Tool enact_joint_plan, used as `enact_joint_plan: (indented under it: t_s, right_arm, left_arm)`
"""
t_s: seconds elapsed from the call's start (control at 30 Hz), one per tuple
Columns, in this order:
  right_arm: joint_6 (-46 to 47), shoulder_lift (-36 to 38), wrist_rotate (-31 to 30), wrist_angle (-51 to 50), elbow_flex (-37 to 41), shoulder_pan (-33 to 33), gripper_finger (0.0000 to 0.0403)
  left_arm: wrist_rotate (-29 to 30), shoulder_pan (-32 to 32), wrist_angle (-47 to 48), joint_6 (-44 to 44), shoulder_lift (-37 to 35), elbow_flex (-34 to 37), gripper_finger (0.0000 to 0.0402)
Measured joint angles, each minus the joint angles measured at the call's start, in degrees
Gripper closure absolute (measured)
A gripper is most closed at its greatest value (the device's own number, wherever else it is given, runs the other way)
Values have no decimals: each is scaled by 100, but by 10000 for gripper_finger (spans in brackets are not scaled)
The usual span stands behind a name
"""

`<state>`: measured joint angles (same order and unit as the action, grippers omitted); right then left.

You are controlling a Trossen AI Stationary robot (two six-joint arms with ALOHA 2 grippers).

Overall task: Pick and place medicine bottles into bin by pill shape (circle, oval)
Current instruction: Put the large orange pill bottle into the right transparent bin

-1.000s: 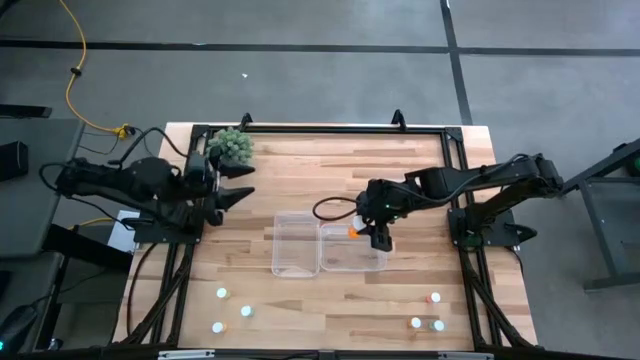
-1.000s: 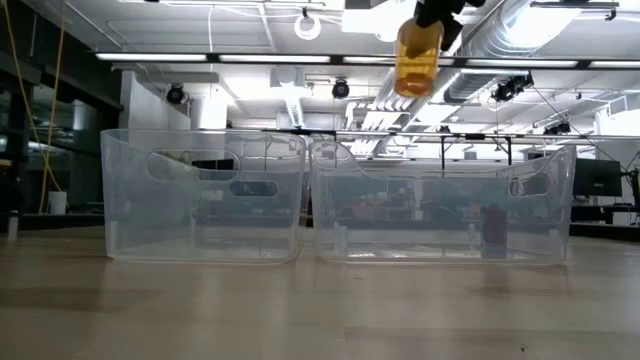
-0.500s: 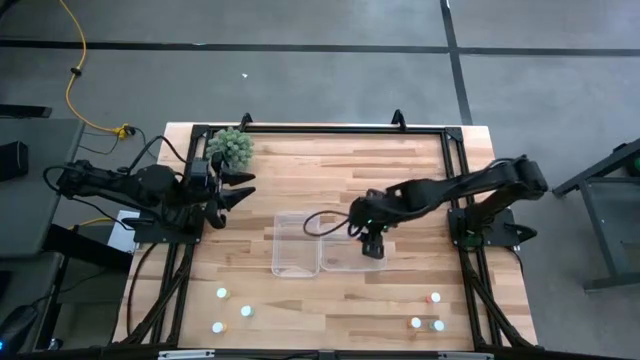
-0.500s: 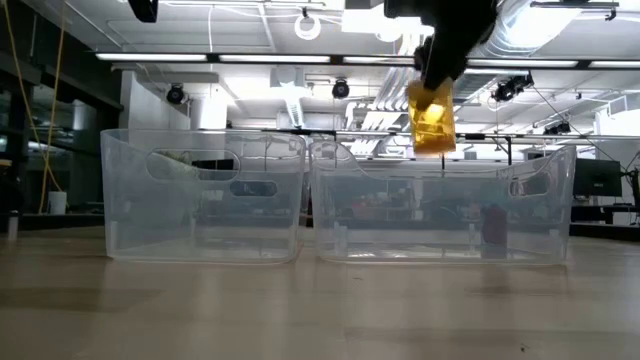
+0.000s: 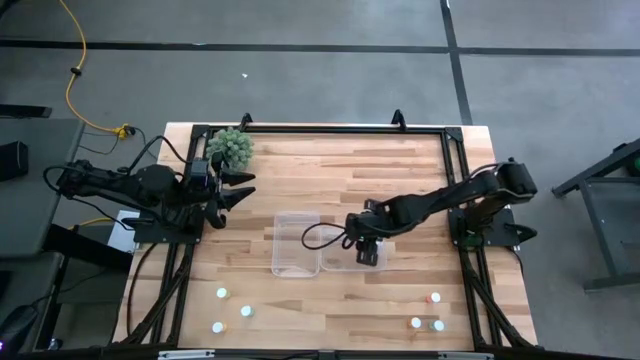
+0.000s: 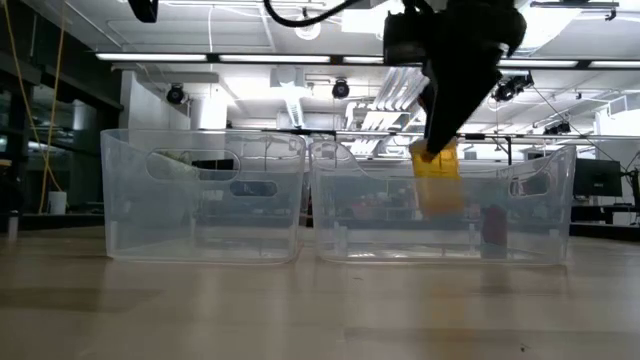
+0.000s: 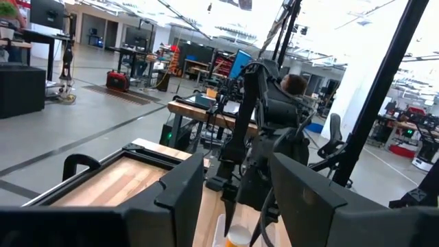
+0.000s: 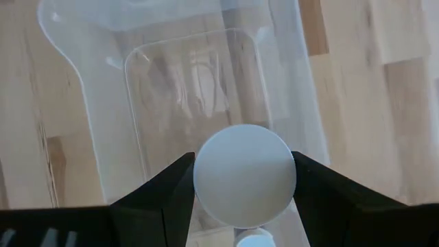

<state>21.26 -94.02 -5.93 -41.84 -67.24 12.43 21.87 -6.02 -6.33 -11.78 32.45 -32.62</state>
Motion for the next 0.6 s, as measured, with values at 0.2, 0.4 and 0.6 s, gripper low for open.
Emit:
enact_joint_plan:
  t_s: [0.2,0.4,0.6]
  right_arm:
    - [124,189,-55,399,349,13,208]
    - [116,133,-52,638,597,13,208]
    - [442,154,-56,1141,1015,13,208]
  left_arm:
    - [71,0,2,1,0,0,241]
    - [129,0,2,1,0,0,241]
    - [130,0,-5,1,0,-2,241]
